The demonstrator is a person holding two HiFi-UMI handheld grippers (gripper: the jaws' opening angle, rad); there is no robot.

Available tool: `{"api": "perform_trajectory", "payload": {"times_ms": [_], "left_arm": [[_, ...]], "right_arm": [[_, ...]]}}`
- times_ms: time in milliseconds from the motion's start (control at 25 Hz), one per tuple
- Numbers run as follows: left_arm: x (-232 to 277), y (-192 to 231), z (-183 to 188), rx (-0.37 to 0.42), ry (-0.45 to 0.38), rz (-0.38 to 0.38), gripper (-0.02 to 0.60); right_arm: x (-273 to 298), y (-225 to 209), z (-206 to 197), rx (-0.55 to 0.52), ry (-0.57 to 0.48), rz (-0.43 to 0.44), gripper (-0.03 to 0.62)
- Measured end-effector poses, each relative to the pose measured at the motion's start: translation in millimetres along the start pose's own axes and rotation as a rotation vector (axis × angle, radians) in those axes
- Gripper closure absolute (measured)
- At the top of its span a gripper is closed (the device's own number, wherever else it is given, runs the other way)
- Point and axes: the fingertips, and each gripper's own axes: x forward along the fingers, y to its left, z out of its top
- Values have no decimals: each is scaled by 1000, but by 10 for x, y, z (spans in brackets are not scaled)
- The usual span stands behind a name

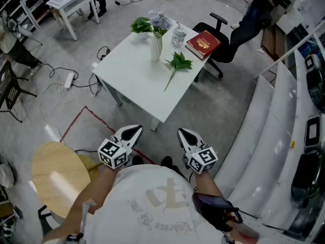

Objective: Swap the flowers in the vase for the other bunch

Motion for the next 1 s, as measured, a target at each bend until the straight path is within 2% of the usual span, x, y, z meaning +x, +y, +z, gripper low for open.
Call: {"api": "perform_trajectory", "payload": {"times_ms": [640,1000], "left_arm": [[-49,30,-20,-1,14,-11,577],[-168,77,-3,10,17,-24,577]], "right_arm": [[77,109,-74,-29,15,-1,583],[149,210,-97,-4,19,-17,583]]}}
